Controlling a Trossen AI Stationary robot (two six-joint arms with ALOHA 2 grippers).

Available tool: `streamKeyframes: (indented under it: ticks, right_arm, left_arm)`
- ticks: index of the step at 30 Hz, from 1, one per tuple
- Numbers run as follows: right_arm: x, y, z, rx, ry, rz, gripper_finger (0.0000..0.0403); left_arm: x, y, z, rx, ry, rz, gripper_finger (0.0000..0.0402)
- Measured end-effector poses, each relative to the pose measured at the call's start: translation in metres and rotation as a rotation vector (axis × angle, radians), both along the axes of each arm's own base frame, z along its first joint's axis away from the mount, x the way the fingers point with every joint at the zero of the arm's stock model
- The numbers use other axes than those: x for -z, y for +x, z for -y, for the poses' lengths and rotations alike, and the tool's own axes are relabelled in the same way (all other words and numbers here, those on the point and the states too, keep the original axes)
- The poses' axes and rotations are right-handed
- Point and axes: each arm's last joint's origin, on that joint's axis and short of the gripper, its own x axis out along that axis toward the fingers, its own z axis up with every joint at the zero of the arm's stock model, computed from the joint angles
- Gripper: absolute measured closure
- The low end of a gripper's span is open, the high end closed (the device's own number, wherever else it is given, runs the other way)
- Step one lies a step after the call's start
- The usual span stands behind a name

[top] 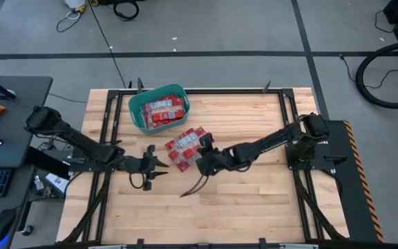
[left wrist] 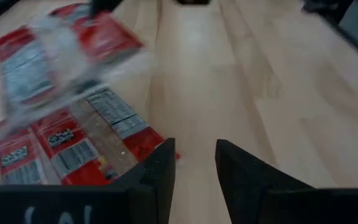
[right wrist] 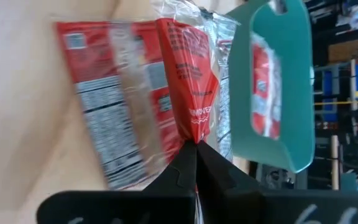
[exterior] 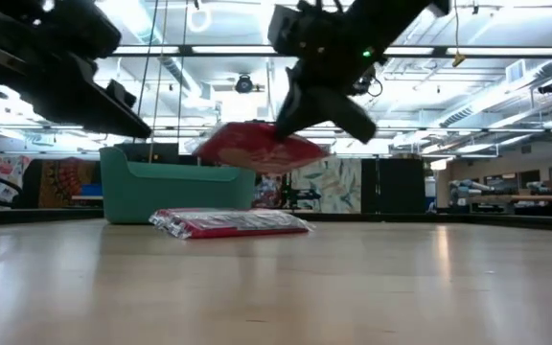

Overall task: Sort popcorn bags into baskets
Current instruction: Put the popcorn bag into the green bin

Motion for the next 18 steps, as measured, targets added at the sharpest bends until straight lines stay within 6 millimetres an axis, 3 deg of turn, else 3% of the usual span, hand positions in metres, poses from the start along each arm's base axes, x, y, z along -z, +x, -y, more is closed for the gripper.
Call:
streamKeyframes:
  ticks: [6, 18]
  right_arm:
    - [-0.013, 0.017, 0.032, -0.006, 0.038, 0.078, 0.04]
    - [-0.08, 0.047, 0.071, -0.106, 0.029, 0.23, 0.04]
  left_arm:
    - [-0.001, -0.017, 0.007, 0.008, -0.035, 0.047, 0.028]
    - [-0.002, -0.033, 0.016, -0.043, -0.076, 0.117, 0.028]
